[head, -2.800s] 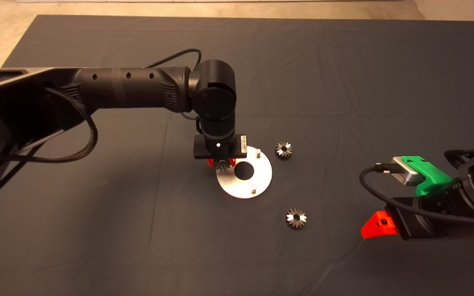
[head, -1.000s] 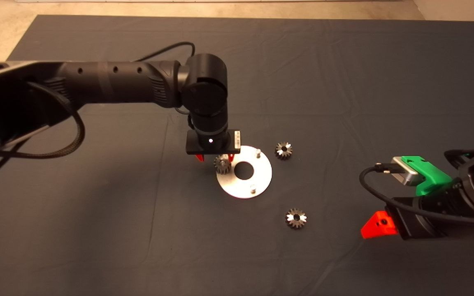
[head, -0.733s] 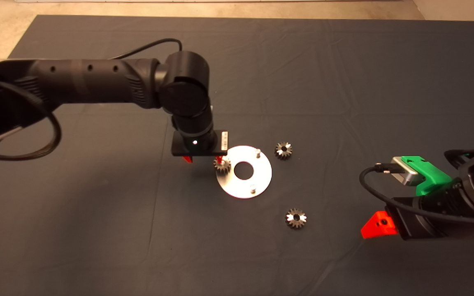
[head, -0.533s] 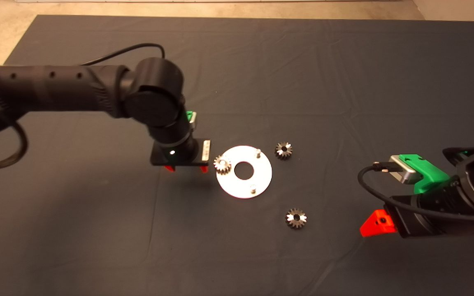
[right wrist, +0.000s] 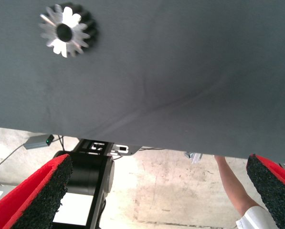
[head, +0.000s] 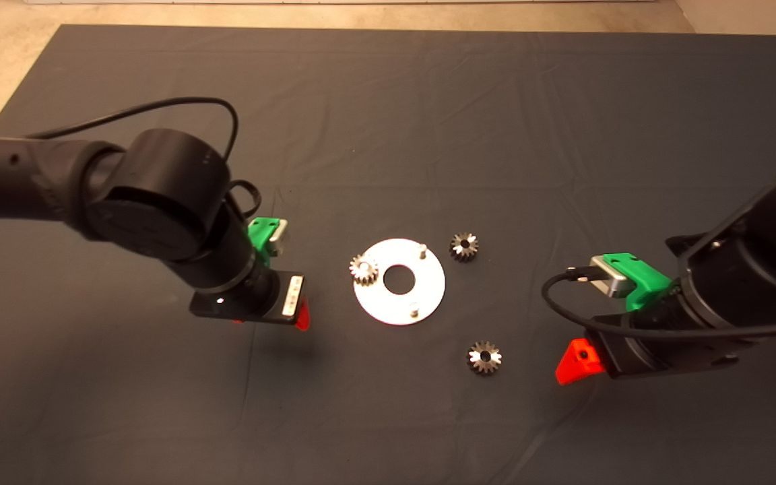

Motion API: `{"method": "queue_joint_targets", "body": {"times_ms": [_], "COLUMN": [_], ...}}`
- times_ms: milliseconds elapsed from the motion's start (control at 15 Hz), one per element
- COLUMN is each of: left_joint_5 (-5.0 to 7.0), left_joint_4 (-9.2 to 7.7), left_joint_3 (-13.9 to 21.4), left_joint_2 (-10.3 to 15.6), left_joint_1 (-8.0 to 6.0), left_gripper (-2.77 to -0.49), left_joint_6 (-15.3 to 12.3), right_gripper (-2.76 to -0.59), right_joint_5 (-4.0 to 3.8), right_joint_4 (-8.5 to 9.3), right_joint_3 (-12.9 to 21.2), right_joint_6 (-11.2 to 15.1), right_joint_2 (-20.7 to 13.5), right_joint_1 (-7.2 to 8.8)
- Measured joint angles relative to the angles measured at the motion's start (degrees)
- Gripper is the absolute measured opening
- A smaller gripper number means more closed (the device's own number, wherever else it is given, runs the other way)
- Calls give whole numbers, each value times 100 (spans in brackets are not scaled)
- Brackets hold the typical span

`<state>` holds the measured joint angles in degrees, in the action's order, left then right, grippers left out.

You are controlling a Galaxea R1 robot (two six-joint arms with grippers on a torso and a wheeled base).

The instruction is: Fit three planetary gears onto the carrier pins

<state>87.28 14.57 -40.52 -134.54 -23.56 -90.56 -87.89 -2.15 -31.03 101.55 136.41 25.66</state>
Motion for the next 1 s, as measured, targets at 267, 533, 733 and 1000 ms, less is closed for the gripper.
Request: {"method": "queue_joint_targets", "body": {"times_ms": [267,533,733,1000], "left_joint_5": [12,17,15,15], "left_joint_4": [-70,-172,-239,-259], "left_joint_3": [380,475,504,504], "left_joint_2": [207,301,301,320], "left_joint_1": [-13,-14,-16,-16], "left_gripper": [-108,-108,-108,-108], "left_joint_6": [0,0,0,0], "right_gripper": [-63,-63,-63,-63], "right_joint_5": [8,0,2,5], "right_joint_4": [-135,-337,-576,-956], "right_joint_3": [-265,-471,-524,-537], "right_joint_6": [-266,-573,-843,-1203], "right_joint_2": [376,543,584,603], "right_joint_1": [-221,-441,-633,-858]}}
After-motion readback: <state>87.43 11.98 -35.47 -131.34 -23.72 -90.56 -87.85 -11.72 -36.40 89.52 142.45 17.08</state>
